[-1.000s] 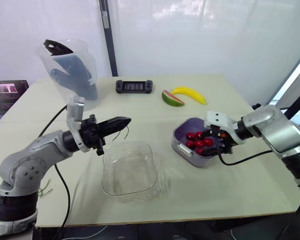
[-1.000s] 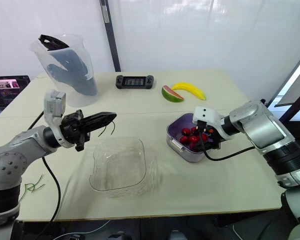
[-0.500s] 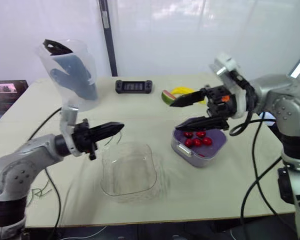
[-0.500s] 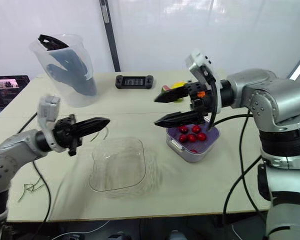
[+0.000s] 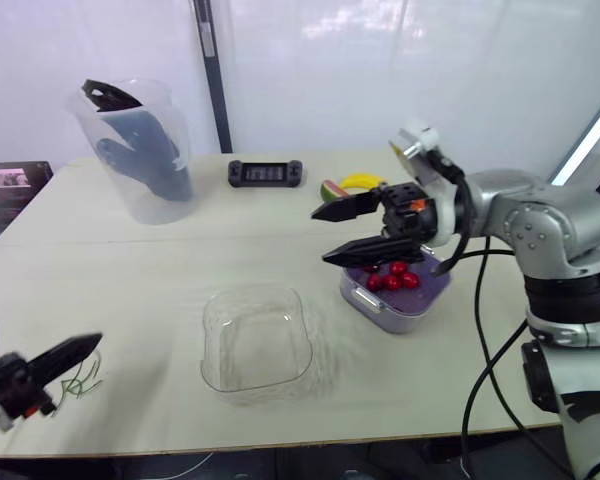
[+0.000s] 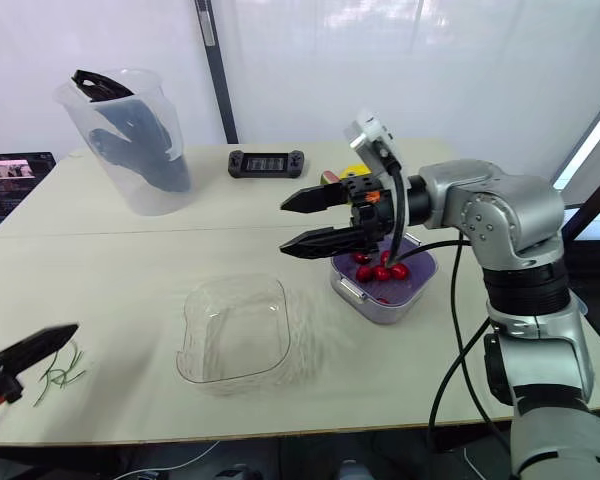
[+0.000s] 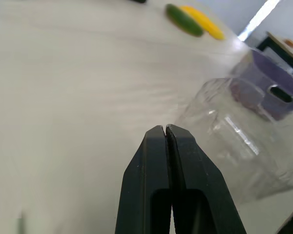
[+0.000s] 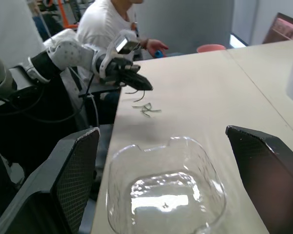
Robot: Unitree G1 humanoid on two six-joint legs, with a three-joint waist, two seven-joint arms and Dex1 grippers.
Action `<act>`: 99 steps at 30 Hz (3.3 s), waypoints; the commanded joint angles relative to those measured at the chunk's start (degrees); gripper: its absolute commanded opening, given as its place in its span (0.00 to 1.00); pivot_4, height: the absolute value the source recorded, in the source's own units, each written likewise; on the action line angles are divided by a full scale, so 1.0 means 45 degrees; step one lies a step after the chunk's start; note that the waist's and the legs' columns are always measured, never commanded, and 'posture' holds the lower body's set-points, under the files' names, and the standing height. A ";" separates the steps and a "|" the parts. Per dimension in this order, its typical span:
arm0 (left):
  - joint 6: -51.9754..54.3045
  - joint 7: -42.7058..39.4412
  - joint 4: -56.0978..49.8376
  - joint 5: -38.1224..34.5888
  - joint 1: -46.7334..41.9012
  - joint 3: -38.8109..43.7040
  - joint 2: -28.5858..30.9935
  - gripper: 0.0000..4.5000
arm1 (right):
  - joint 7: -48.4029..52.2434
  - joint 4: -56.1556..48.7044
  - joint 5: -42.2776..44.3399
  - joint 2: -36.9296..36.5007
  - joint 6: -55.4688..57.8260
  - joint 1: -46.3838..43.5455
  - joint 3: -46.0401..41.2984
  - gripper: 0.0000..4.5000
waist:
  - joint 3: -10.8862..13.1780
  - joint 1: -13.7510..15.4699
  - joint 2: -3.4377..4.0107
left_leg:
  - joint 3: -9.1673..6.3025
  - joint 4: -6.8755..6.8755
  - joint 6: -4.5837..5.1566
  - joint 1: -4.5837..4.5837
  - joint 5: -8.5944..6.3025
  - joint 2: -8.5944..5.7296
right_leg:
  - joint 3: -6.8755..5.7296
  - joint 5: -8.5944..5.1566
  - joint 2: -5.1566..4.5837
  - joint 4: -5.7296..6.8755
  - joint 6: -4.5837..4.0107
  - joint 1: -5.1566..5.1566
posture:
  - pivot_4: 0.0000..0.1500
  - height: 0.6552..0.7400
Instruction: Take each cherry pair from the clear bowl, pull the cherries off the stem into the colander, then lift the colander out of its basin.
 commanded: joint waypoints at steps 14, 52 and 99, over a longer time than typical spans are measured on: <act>-0.0981 0.0783 0.3875 0.1624 -0.2305 -0.1392 -0.0723 0.00 | -0.1105 -0.1729 -0.0734 -0.0506 -0.0104 -0.0100 0.1117 0.98 | -0.0008 -0.0016 -0.0012 | -0.0019 0.0002 -0.0001 -0.0002 -0.0001 0.0005 | -0.0021 0.0007 -0.0001 -0.0025 -0.0005 0.0009 | 1.00 1.00; 0.0233 -0.1882 -0.0594 0.0314 -1.0627 -0.6624 0.4084 0.99 | -0.3520 -0.4274 0.0912 -0.3944 0.3024 0.3294 -0.1784 1.00 | 0.0011 0.0015 0.0010 | 0.0009 -0.0030 0.0003 -0.0011 -0.0002 -0.0008 | -0.0012 0.0012 0.0033 -0.0058 0.0002 0.0007 | 1.00 1.00; -0.0994 -0.1393 -0.2223 0.2289 -0.6032 -0.5060 0.2133 0.99 | -0.8481 -0.3475 -0.1735 -0.2714 0.7357 0.0453 0.4390 1.00 | 0.0015 0.0027 0.0022 | -0.0006 0.0018 0.0014 -0.0026 -0.0008 0.0006 | -0.0011 0.0022 0.0034 -0.0055 0.0019 0.0014 | 1.00 1.00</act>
